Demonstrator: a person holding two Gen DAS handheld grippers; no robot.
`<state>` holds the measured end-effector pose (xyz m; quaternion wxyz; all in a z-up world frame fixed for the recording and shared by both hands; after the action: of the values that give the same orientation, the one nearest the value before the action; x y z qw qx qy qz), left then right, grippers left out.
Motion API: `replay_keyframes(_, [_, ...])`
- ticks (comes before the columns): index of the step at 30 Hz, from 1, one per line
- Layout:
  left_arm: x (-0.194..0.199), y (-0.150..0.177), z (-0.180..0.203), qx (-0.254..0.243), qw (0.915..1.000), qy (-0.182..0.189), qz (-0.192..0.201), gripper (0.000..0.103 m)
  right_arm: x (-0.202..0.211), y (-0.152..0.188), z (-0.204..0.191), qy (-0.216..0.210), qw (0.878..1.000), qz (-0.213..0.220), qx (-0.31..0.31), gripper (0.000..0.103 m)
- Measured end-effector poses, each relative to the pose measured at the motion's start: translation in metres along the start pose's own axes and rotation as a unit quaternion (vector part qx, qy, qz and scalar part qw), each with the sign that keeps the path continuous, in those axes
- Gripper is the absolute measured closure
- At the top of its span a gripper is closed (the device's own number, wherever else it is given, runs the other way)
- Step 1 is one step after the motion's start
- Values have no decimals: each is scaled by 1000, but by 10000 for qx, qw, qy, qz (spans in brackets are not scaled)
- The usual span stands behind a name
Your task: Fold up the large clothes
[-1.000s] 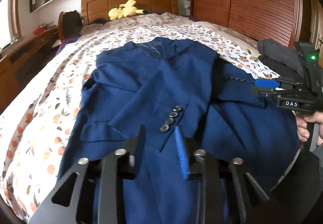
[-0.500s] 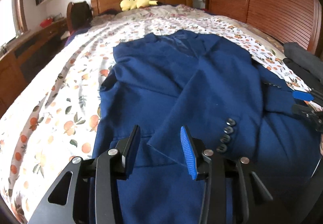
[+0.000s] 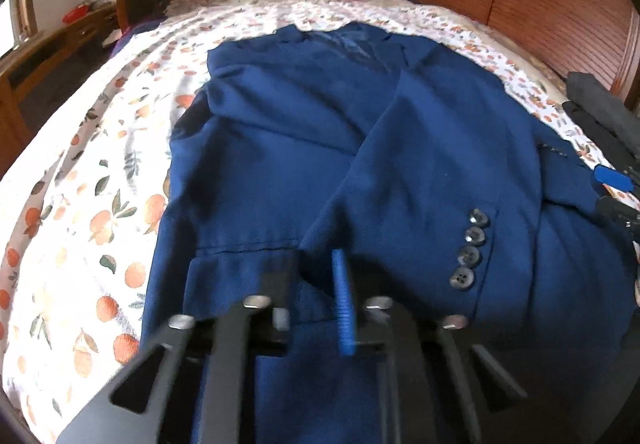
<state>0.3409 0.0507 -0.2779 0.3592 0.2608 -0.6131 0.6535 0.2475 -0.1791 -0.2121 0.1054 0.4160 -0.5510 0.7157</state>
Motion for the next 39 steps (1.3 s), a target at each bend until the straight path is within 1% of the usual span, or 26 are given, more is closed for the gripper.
replay_keyframes(2, [6,-2,5,-49,9999,86,60,100,0,0,0,-6,10000,7,13,43])
replay_keyframes(4, [16,-6,7,-35,9997,97,219,101,0,1,-1,-10,10000,-2,30,43])
replay_keyframes(7, [40,-19,7,60,9983,91,564,101,-1,2,-1,-16,10000,-1,48,43])
replay_keyframes(9, [55,-29,5,67,9968,12,792,101,0,1,-2,-14,10000,1,55,43])
replay_keyframes(12, [67,-42,-5,148,9948,-114,996,101,0,2,-3,-10,10000,4,53,43])
replay_keyframes(14, [69,-49,-12,195,9943,-190,1030,101,0,2,-2,-7,10000,-5,53,43])
replay_keyframes(16, [66,-52,-18,162,9948,-295,956,100,-1,2,-2,-1,10000,-19,57,43])
replay_keyframes(19, [61,-49,-19,71,9957,-399,837,95,-1,2,-2,15,10000,-28,47,43])
replay_keyframes(21, [62,-47,-20,34,9950,-493,864,82,-2,3,-1,39,10000,-54,29,43])
replay_keyframes(22, [64,-45,-21,30,9945,-535,905,58,-3,4,-1,47,10000,-63,34,43])
replay_keyframes(23, [67,-44,-23,62,9933,-616,971,25,-3,5,-2,54,10000,-70,41,43])
replay_keyframes(24, [69,-43,-25,92,9925,-656,1025,16,-4,4,-3,57,9999,-75,43,43])
replay_keyframes(25, [71,-41,-26,114,9920,-640,1080,12,-4,5,-4,57,9999,-78,48,43])
replay_keyframes(26, [71,-39,-26,124,9921,-640,1071,11,-5,5,-5,59,9999,-83,54,43])
replay_keyframes(28, [70,-31,-29,123,9919,-765,1008,6,-6,6,-7,64,9999,-99,80,43])
replay_keyframes(29, [72,-27,-30,113,9913,-829,1015,5,-8,7,-9,64,9999,-110,96,43])
replay_keyframes(35, [83,0,-30,172,9921,-738,1001,3,-10,8,-14,109,9997,-115,161,42])
replay_keyframes(39, [92,21,-28,274,9932,-582,967,3,-13,15,-13,235,9994,-183,185,42])
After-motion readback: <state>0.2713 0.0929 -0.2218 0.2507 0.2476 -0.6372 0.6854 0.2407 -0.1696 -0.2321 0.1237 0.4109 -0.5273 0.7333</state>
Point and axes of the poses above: each gripper's, at about its wrist camera, not at the fingertips, and x roughly against the way its jaws point, z to its right, y to its underside, the point moved 10 cm from there along -x, roughly the way its jaws point, and after that the axes turned 7 degrees about x, right-handed, at the moved point
